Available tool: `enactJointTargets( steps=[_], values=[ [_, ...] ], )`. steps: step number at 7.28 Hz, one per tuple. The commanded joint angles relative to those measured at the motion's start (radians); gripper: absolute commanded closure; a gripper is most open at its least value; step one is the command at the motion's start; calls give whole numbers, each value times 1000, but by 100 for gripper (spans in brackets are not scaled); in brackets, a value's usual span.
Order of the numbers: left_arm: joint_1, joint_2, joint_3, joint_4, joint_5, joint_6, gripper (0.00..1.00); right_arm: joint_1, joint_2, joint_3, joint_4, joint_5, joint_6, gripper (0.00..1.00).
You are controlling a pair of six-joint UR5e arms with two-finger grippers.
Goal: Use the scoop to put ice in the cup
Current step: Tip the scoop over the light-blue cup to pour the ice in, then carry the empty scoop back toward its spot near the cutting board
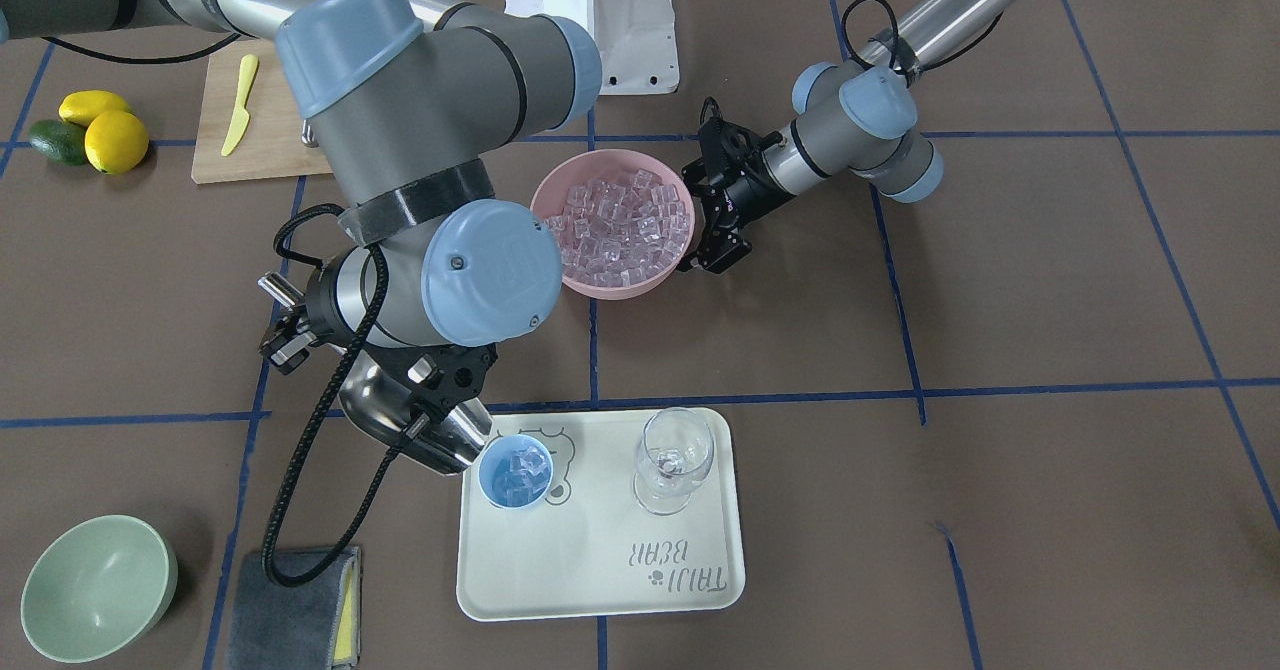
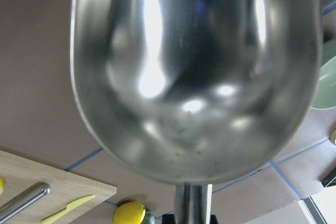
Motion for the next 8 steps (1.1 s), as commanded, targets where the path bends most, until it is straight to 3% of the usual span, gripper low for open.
enactJointTargets(
  steps=[1, 2, 5, 7, 8],
  values=[
    [0, 0, 0, 0, 0, 0, 0, 9, 10, 10, 0, 11, 1, 100],
    [0, 0, 0, 0, 0, -2, 0, 27, 14, 11, 0, 35, 4, 100],
    [0, 0, 0, 0, 0, -2, 0, 173, -20, 60, -35, 253, 27, 100],
    [0, 0, 0, 0, 0, -2, 0, 227, -179, 284, -63, 337, 124, 100],
    [0, 0, 0, -3, 0, -2, 0, 230, -329, 474, -58, 362, 245, 100]
  ],
)
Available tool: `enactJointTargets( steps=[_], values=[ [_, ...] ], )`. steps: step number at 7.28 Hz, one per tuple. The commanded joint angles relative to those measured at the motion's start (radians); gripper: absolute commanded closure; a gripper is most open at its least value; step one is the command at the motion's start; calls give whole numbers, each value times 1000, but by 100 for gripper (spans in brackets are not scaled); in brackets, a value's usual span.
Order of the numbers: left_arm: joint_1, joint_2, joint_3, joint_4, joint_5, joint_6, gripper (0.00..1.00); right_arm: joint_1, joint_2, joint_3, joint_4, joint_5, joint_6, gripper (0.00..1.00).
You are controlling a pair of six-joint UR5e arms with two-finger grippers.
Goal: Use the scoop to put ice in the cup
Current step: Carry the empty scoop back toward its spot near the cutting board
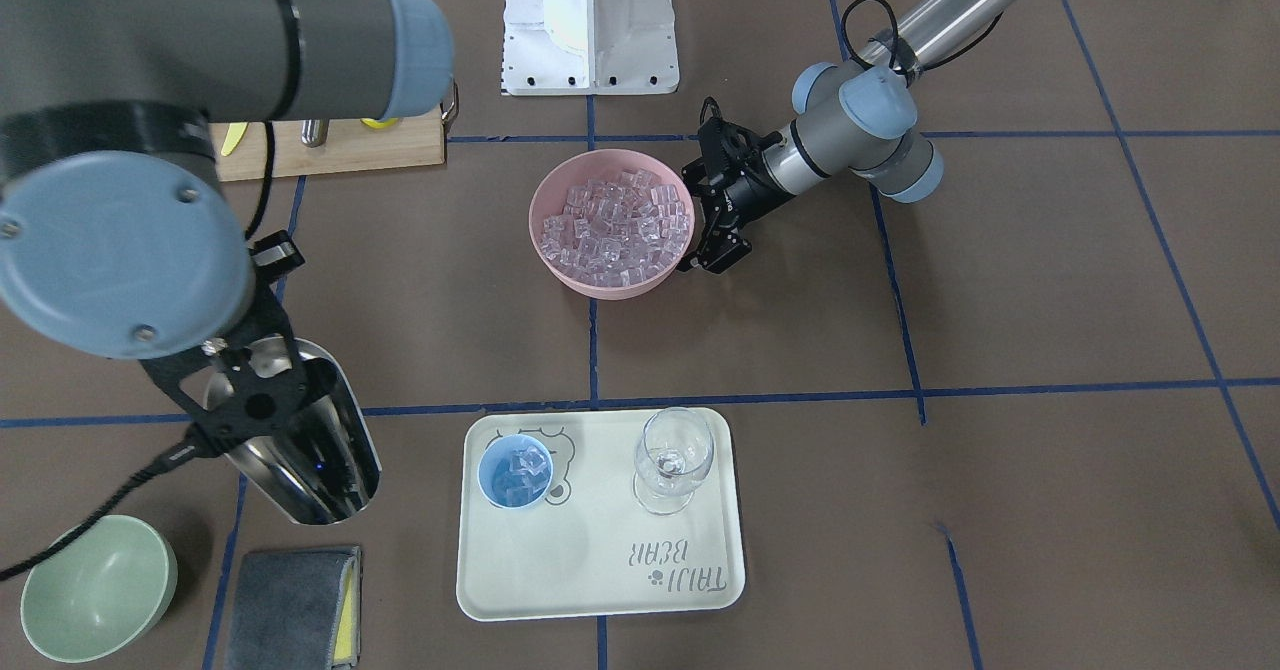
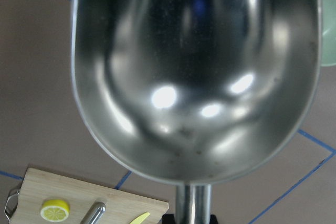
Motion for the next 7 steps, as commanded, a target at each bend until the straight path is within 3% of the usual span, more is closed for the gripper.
enactJointTargets(
  steps=[1, 2, 3, 5, 6, 7],
  values=[
    [0, 0, 0, -5, 0, 0, 0, 18, -295, 374, 1, 70, 159, 100],
    [0, 0, 0, -5, 0, 0, 0, 22, -447, 516, 9, 133, 208, 100],
    [-1, 0, 0, -5, 0, 0, 0, 19, -559, 587, 71, 150, 296, 100],
    [-2, 0, 0, -5, 0, -2, 0, -3, -679, 605, 107, 218, 379, 100],
    [-2, 0, 0, -5, 0, -2, 0, -17, -743, 623, 171, 218, 384, 100],
    [-2, 0, 0, -5, 0, -3, 0, -29, -835, 626, 316, 232, 442, 100]
  ],
)
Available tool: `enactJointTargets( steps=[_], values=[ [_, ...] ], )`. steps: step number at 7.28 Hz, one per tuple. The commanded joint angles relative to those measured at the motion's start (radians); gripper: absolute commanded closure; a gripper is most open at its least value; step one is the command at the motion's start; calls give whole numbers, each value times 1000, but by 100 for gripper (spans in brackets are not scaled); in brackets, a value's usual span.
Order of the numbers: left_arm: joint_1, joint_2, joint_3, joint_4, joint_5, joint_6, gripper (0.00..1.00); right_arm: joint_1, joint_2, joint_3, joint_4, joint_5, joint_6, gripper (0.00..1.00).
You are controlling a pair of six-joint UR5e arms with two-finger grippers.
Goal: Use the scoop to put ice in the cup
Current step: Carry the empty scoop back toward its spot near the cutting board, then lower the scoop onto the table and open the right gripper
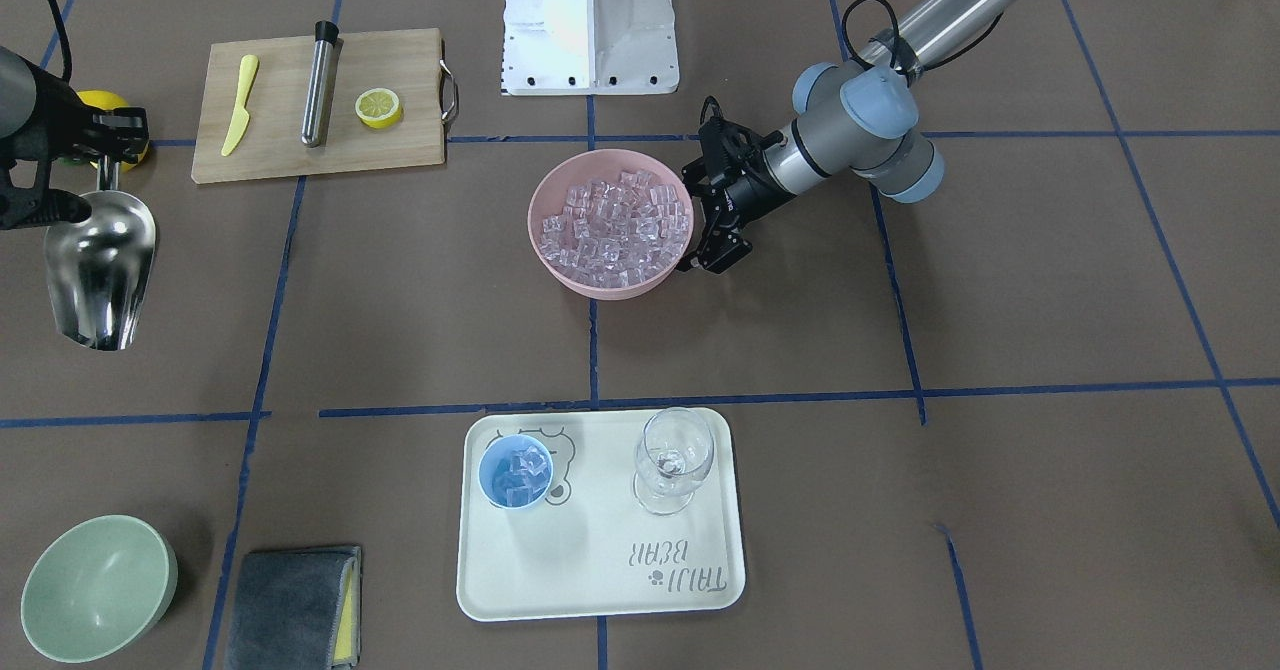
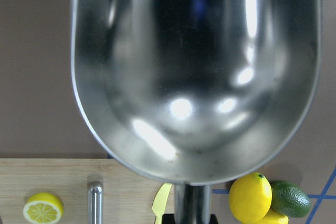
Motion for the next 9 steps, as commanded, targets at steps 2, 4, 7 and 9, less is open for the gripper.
enactJointTargets(
  steps=[2, 4, 7, 9],
  values=[
    [0, 0, 0, 0, 0, 0, 0, -123, -242, 0, 460, 22, 318, 100],
    [0, 0, 0, 0, 0, -1, 0, -196, -306, -61, 679, 11, 473, 100],
    [0, 2, 0, 0, 0, -1, 0, -261, -292, -110, 721, 0, 491, 100],
    [0, 2, 0, 0, 0, -1, 0, -305, -274, -113, 724, -14, 561, 100]
  ],
)
